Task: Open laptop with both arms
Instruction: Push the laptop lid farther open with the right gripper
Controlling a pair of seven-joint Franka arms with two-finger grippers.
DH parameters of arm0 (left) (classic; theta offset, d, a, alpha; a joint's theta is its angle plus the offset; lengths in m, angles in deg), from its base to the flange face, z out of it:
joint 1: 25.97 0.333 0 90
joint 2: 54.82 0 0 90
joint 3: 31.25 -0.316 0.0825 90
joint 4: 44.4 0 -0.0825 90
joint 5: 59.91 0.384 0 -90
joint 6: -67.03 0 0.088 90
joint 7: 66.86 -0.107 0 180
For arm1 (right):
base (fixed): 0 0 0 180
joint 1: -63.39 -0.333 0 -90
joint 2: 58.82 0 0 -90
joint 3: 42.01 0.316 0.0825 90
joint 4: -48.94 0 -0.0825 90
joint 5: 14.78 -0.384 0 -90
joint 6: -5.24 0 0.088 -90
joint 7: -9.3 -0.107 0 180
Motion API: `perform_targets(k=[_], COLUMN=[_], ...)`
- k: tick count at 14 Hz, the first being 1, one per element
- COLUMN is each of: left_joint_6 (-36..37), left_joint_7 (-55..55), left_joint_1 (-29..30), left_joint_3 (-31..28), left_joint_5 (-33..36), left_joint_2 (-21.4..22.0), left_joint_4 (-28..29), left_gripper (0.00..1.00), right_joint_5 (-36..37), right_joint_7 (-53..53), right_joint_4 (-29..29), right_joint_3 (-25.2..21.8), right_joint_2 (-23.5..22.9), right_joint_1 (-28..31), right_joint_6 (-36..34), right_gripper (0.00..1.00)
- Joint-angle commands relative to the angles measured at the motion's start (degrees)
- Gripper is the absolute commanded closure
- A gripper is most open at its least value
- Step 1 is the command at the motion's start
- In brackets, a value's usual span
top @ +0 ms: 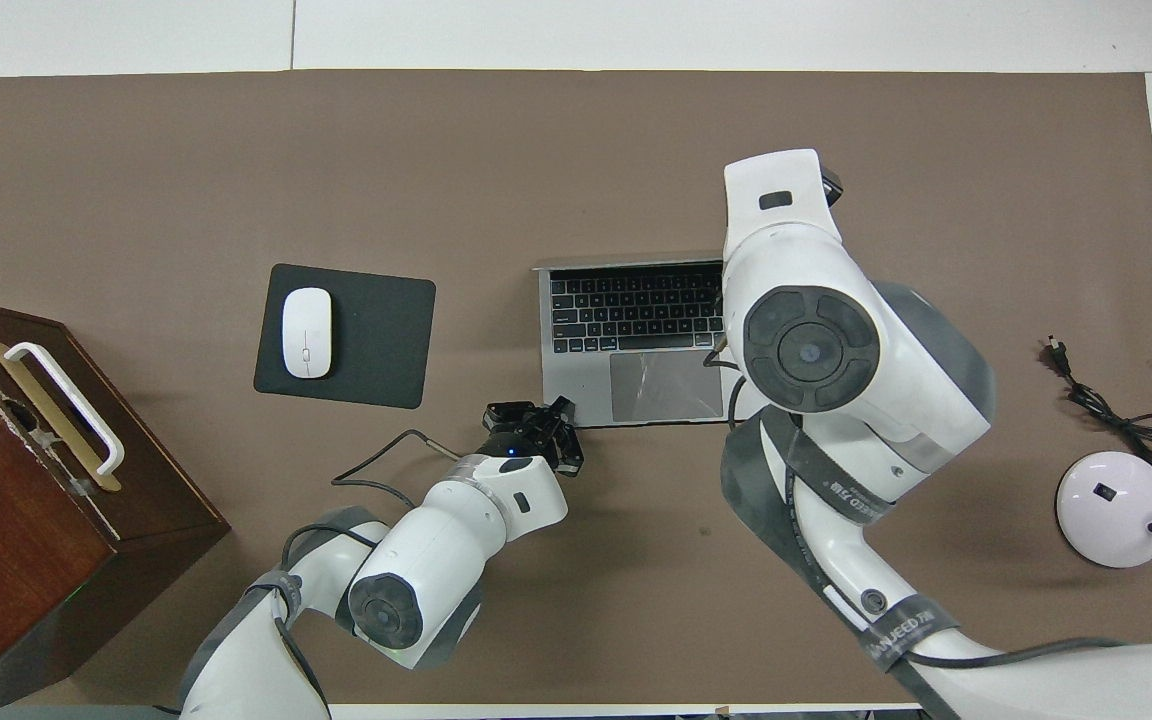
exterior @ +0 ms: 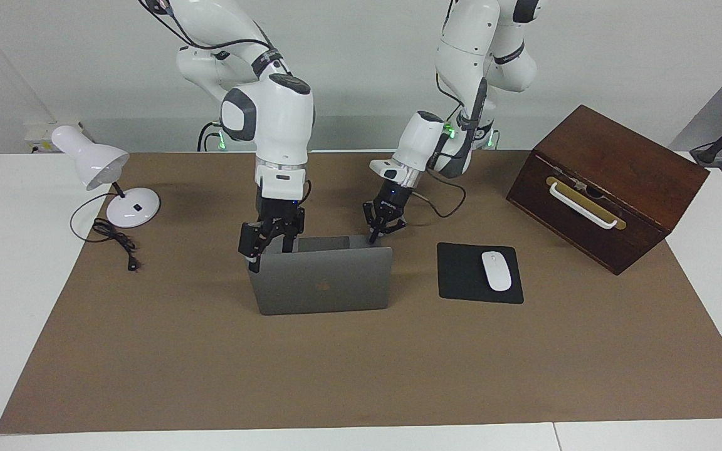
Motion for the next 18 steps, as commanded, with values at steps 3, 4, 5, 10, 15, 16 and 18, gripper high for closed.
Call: perform_targets(k=[3, 4, 5, 10, 15, 16, 18], left_joint_6=[-0.5, -0.5, -0.5, -0.5, -0.5, -0.5, -0.5], left_joint_7=[-1.1, -1.1, -1.1, -1.1, -1.1, -1.1, -1.1], left_joint_1=[-0.2, -0.2, -0.2, -0.2, -0.2, -0.2, -0.2], left_joint_3=[-1.4, -1.4, -1.4, -1.4, -1.4, -1.4, -1.4], left_joint_5=[0.3, 0.3, 0.3, 0.3, 0.3, 0.3, 0.3], left_joint_2=[-3.3, -3.3, -3.3, -3.3, -3.3, -3.3, -3.3], left_joint_4=[-1.1, -1.1, -1.1, -1.1, -1.1, -1.1, -1.1], left_gripper=[1.00, 1.00, 1.00, 1.00, 1.00, 1.00, 1.00], right_joint_5=[-0.9, -0.9, -0.9, -0.8, -0.7, -0.7, -0.8], right_joint_7=[2.2, 2.1, 2.0, 2.3, 2.4, 2.4, 2.3], right_joint_4=[4.2, 4.2, 4.3, 7.1, 10.3, 10.5, 11.0], right_joint_3=[-0.3, -0.3, -0.3, -0.9, -0.9, -0.9, -0.9], right_joint_2=[-4.2, -4.7, -5.3, -7.0, -9.8, -10.1, -10.8], right_joint_1=[-0.1, -0.1, -0.1, -0.1, -0.1, -0.1, -0.1], right_joint_6=[0.0, 0.6, 1.2, 1.6, 1.6, 1.6, 1.7], right_gripper=[0.00, 0.00, 0.00, 0.00, 0.00, 0.00, 0.00])
